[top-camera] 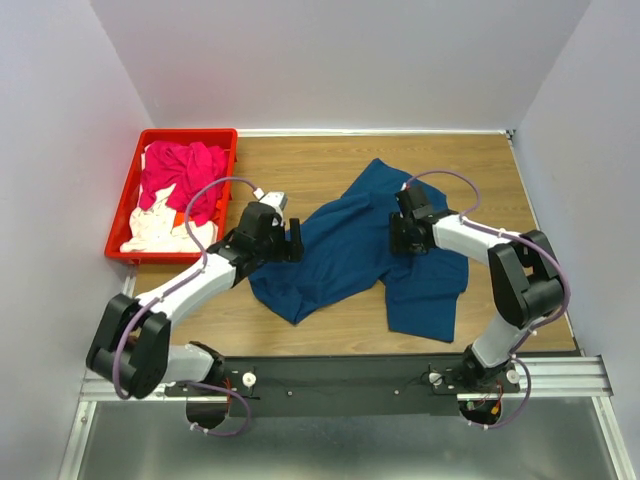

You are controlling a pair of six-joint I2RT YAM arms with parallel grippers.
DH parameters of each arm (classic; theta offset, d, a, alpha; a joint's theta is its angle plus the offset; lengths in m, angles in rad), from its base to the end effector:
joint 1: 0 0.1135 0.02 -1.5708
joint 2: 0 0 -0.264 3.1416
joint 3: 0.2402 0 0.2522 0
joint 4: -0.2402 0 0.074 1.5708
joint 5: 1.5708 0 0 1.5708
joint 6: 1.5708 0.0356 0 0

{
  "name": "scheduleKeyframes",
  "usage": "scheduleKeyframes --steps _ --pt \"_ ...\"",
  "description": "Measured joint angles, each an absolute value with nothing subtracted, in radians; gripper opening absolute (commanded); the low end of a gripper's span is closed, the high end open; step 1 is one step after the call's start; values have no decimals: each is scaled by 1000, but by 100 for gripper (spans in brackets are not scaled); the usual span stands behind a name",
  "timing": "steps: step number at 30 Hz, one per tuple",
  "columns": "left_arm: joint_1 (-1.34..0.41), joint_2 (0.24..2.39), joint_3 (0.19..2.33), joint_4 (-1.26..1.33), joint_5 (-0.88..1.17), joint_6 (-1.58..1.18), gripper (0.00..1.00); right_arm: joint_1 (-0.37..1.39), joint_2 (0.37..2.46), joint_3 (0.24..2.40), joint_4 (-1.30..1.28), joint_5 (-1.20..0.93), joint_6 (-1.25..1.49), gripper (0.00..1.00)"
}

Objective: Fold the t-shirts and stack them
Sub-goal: Flatten the tshirt out

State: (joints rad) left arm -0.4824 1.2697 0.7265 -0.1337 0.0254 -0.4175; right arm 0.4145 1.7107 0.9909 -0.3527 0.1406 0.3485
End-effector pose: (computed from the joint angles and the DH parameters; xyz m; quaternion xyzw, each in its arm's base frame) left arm 0.2369 -0.1251 0.2217 0.0347 0.9010 -0.1983 0.3842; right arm 0.3066 0.1295 0.1626 -0.0146 0.9668 0.0284 0.2536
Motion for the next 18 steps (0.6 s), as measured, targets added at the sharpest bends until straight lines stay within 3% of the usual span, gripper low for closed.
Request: scheduleKeyframes --steps 12,18 --pt "-473 1383 693 -166 71 -522 65 324 1671 935 -315 142 457 58" --pt "-341 1505 714 -118 160 -551 57 235 1670 930 -290 112 503 58"
